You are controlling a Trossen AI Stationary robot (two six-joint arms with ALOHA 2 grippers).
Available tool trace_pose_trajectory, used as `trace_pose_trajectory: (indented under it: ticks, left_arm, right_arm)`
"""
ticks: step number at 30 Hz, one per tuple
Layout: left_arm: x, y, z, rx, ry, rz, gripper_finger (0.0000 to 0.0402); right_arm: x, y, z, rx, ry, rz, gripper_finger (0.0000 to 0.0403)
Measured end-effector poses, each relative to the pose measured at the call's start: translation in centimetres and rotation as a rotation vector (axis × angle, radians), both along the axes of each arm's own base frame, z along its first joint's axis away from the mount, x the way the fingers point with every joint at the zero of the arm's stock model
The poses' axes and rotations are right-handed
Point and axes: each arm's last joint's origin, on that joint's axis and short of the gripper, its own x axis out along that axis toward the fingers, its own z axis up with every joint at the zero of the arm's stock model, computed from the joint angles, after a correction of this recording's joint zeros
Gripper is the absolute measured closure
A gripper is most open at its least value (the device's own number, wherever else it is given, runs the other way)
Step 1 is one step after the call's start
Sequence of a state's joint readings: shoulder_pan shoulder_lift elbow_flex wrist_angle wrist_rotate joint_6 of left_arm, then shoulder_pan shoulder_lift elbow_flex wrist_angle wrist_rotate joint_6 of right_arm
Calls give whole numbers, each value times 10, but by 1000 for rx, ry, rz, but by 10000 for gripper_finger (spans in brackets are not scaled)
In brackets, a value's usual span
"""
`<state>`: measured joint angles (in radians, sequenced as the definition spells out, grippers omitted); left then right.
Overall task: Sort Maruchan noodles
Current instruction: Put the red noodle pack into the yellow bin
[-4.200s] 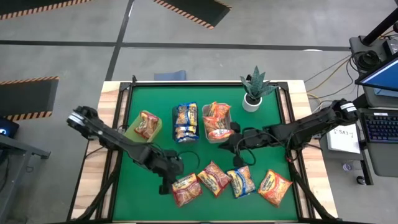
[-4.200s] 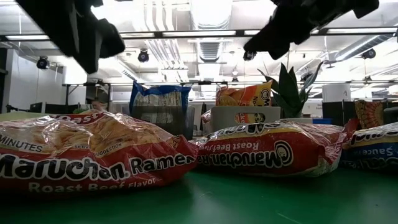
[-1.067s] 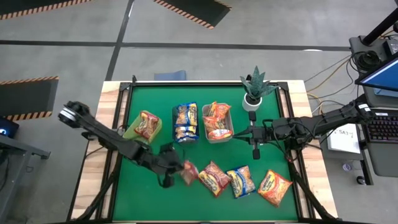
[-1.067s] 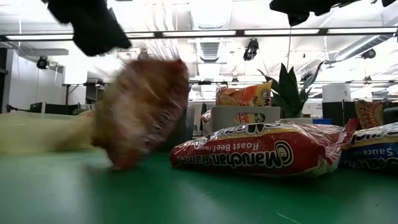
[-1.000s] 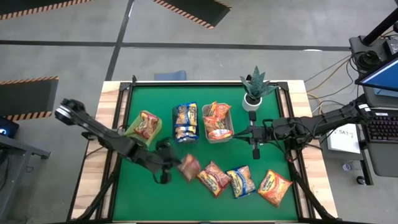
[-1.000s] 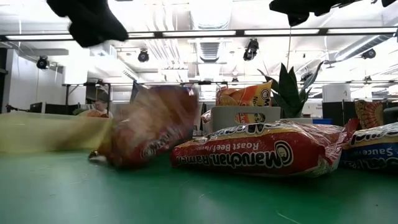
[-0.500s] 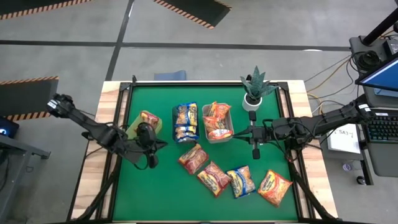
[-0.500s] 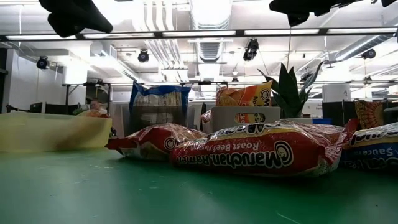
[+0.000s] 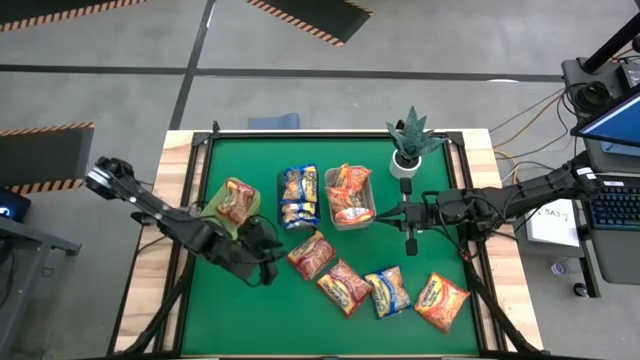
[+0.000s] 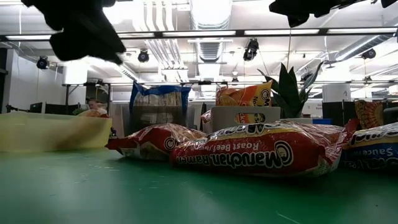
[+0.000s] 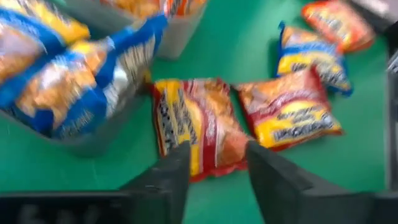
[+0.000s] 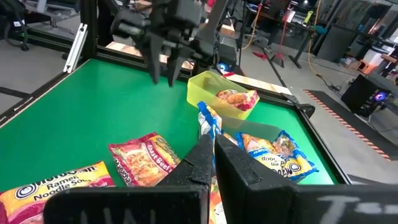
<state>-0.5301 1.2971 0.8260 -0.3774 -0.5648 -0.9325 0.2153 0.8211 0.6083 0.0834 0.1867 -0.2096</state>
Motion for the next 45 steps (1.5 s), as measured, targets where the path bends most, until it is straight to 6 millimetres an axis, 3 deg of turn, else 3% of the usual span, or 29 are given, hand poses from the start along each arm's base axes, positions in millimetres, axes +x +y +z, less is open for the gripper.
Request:
trace_pose_trajectory:
  ticks: [7,11,19,30,39,45]
  left_arm:
    - [20,-10,-22,37,79,4,123]
    - [32,-17,-42,50,116,-2,93]
    - [56,-16,-73,40,104,40,118]
    - [70,0,-85,78,58,115,127]
    - [83,-5,-108,74,9,118,131]
    - [82,-4,-113,111,27,127,190]
  right_arm:
    - [0,0,0,0,0,0,394]
    - [0,0,0,0,0,0,394]
    - [0,0,0,-1,1,0,394]
    - [0,0,-1,-5,3,1,394]
    - [0,0,-1,-12,4,3,394]
    - [0,0,-1,-12,4,3,394]
